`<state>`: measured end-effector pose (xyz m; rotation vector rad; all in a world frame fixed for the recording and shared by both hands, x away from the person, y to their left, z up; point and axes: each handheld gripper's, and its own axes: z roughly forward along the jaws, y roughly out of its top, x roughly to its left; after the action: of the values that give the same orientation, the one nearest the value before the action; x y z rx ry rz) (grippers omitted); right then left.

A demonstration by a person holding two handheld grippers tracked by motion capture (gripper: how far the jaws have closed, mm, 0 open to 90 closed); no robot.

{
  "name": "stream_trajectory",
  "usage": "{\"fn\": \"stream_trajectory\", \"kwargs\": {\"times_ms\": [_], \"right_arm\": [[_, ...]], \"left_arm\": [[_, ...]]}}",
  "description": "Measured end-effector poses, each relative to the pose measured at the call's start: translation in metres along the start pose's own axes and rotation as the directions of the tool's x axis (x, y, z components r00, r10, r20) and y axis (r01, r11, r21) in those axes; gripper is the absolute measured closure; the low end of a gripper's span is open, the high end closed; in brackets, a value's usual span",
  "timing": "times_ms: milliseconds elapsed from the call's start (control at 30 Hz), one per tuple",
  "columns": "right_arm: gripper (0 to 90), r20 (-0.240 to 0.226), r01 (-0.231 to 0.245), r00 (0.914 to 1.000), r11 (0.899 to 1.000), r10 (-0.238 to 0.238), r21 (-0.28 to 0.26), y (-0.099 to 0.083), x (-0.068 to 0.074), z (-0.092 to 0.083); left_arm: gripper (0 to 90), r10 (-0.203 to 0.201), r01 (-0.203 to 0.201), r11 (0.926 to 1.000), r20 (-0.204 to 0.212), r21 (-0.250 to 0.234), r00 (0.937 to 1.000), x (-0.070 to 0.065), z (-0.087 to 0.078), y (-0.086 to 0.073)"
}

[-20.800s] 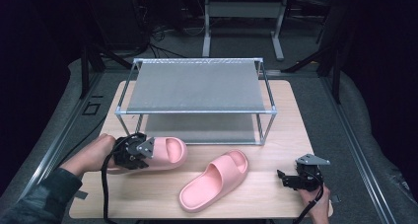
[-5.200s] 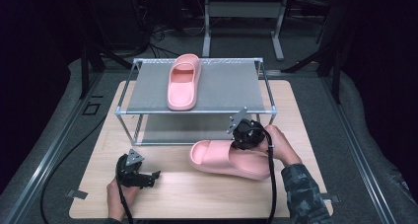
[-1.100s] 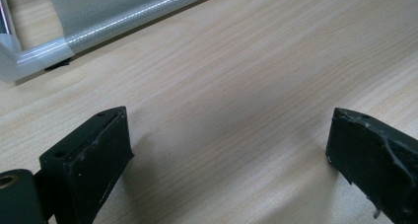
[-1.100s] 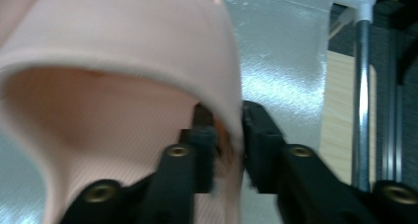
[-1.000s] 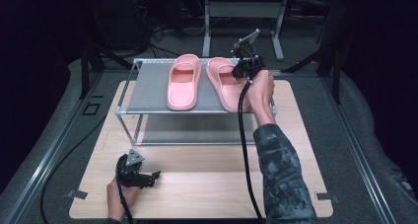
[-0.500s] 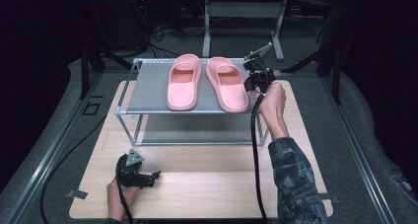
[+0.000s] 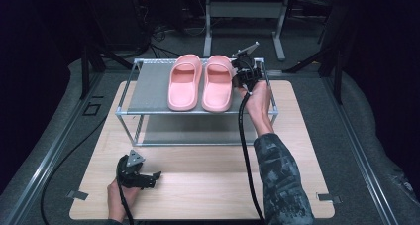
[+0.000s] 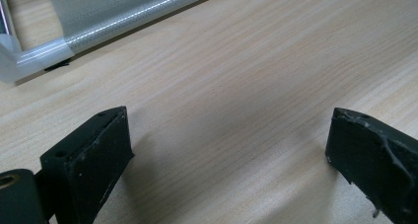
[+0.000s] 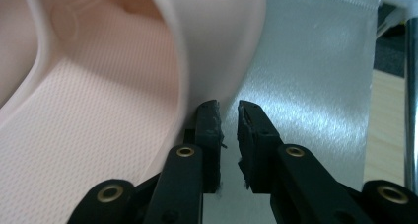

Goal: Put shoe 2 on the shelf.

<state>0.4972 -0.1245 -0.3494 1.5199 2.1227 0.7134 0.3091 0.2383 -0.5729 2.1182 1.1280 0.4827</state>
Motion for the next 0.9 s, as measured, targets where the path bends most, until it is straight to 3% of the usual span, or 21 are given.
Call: {"fn": "stream_trajectory", "kwargs": {"times_ms": [67,100,367,467,500,567,600,733,767,800,900], "right_arm": [[79.6,-0.027,0.001,0.9996,1.0,-0.001,-0.005,0.003,-0.001,0.003],[79.9,-0.011,-0.001,0.9999,1.0,0.001,-0.007,0.004,0.0,0.006],[78.5,-0.037,0.011,0.9993,1.0,-0.011,-0.002,0.007,0.001,0.01],[74.2,-0.044,0.012,0.9989,1.0,-0.012,-0.004,0.005,-0.001,0.006],[72.6,-0.027,0.012,0.9995,1.0,-0.012,-0.015,0.004,-0.001,0.003],[70.2,-0.052,0.011,0.9986,1.0,-0.012,-0.016,0.002,-0.005,-0.005],[69.1,-0.017,0.015,0.9997,0.999,-0.015,-0.029,0.0,-0.005,-0.009],[53.6,-0.015,0.019,0.9997,0.999,-0.02,-0.04,-0.01,-0.013,-0.025],[53.6,-0.015,0.019,0.9997,0.999,-0.02,-0.04,-0.01,-0.013,-0.025],[44.7,-0.02,0.014,0.9997,0.999,-0.015,-0.047,-0.015,-0.017,-0.032],[35.8,-0.036,0.01,0.9993,0.998,-0.012,-0.057,-0.023,-0.023,-0.039]], "left_arm": [[3.4,-0.004,0.004,1.0,0.0,-0.003,1.0,0.0,0.0,0.0],[3.4,0.0,0.0,1.0,0.001,0.0,1.0,0.0,0.0,0.0],[3.5,0.0,0.0,1.0,0.001,0.0,1.0,0.0,0.0,0.0],[3.6,-0.002,0.002,1.0,0.0,0.0,1.0,0.0,0.0,0.0],[3.6,-0.002,0.002,1.0,0.0,0.0,1.0,0.0,0.0,0.0],[3.6,-0.003,0.003,1.0,0.001,-0.001,1.0,0.0,0.0,0.0],[3.6,-0.002,0.002,1.0,0.001,-0.001,1.0,0.0,0.0,0.0],[3.6,-0.005,0.005,1.0,0.002,-0.001,1.0,0.0,0.0,0.0],[3.7,-0.005,0.005,1.0,0.002,-0.001,1.0,0.0,0.0,0.0],[3.6,-0.002,0.002,1.0,0.001,0.0,1.0,0.0,0.0,0.0],[3.6,-0.002,0.002,1.0,0.0,0.001,1.0,0.0,0.0,0.0]]}}
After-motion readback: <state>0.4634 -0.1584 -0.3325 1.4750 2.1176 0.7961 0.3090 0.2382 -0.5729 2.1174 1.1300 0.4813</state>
